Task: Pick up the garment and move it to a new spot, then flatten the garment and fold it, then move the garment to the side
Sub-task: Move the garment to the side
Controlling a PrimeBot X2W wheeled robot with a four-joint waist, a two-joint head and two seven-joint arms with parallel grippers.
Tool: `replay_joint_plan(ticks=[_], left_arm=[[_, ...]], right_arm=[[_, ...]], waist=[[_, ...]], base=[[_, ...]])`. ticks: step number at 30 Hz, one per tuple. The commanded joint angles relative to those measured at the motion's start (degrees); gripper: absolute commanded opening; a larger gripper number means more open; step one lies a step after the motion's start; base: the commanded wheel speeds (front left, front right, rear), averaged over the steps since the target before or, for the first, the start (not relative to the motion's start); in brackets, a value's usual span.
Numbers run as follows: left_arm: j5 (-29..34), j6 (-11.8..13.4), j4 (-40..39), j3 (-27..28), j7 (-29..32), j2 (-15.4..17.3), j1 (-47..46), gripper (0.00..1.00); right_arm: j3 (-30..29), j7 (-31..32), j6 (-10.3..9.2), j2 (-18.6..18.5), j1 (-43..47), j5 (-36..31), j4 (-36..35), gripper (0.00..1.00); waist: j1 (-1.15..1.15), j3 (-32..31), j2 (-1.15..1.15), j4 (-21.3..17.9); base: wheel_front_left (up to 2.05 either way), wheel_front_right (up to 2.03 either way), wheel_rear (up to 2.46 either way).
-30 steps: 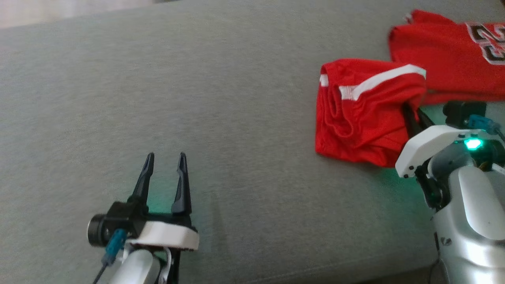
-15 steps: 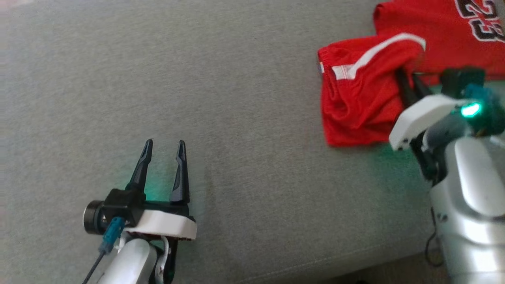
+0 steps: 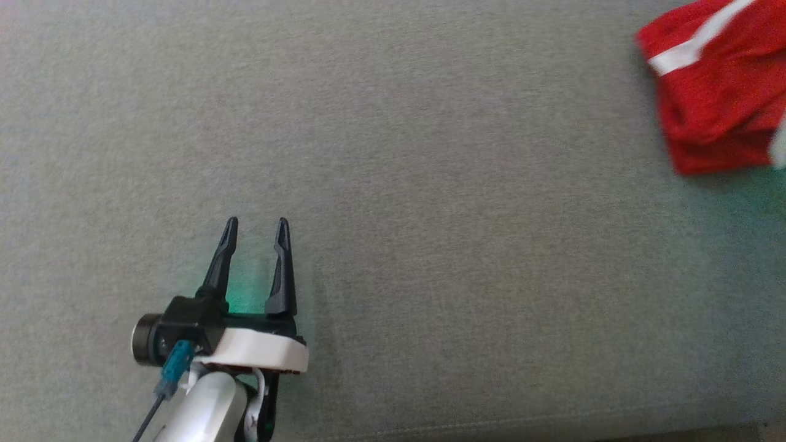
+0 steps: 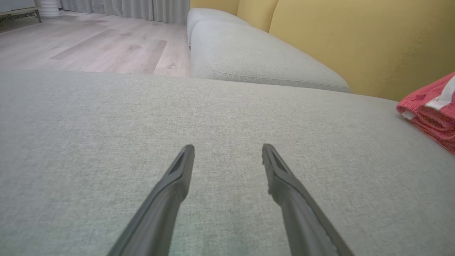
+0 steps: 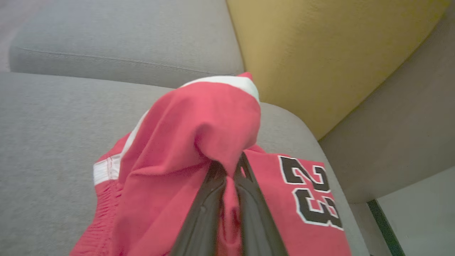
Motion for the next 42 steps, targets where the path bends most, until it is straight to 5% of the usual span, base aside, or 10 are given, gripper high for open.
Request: replay_joint_plan(ticks=[1, 13, 14, 15, 16, 25, 42], left_arm=[[-0.3, 0.0, -1.6, 1.6, -0.7, 0.4, -0.4, 1.0], [0.0, 0.2, -2.2, 1.1, -0.6, 0.7, -1.2, 1.0], [0.0, 0.3, -2.3, 1.1, -0.5, 0.8, -1.2, 1.0], [0.1, 0.3, -2.4, 1.1, -0.4, 1.0, -1.3, 1.0], [0.2, 0.4, -2.5, 1.0, -0.3, 1.1, -1.3, 1.0], [0.5, 0.7, -3.3, 0.3, 0.7, 1.4, -1.9, 1.0], [-2.2, 1.7, -0.8, 3.3, -0.4, 2.1, 0.7, 1.0]], right_arm=[[-0.9, 0.0, 0.2, -3.4, -2.7, 0.0, -0.2, 0.0], [-8.3, -2.1, 0.2, -11.3, -5.1, -2.3, 7.8, 0.0], [-9.3, -2.7, 0.2, -11.2, -5.3, -2.6, 8.2, 0.34], [-10.4, -3.4, 0.2, -10.9, -5.6, -3.1, 8.5, 0.87], [-11.0, -3.8, 0.2, -10.5, -5.7, -3.7, 9.0, 1.0], [-12.1, -7.3, 0.2, -6.2, -6.4, -7.4, 10.4, 1.0], [4.9, -12.8, 0.2, 7.6, -0.7, -0.1, -0.4, 1.0]], waist=[[0.0, 1.0, 0.0, 1.5], [0.0, 3.3, 0.0, 4.2], [0.0, 3.4, 0.0, 4.1], [0.0, 3.5, 0.0, 4.0], [0.0, 3.6, 0.0, 3.9], [0.0, 3.4, 0.0, 2.6], [0.0, -8.4, 0.0, 2.1]], base=[[0.0, 0.0, 0.0], [0.0, 0.0, 0.0], [0.0, 0.0, 0.0], [0.0, 0.0, 0.0], [0.0, 0.0, 0.0], [0.0, 0.0, 0.0], [0.0, 0.0, 0.0]])
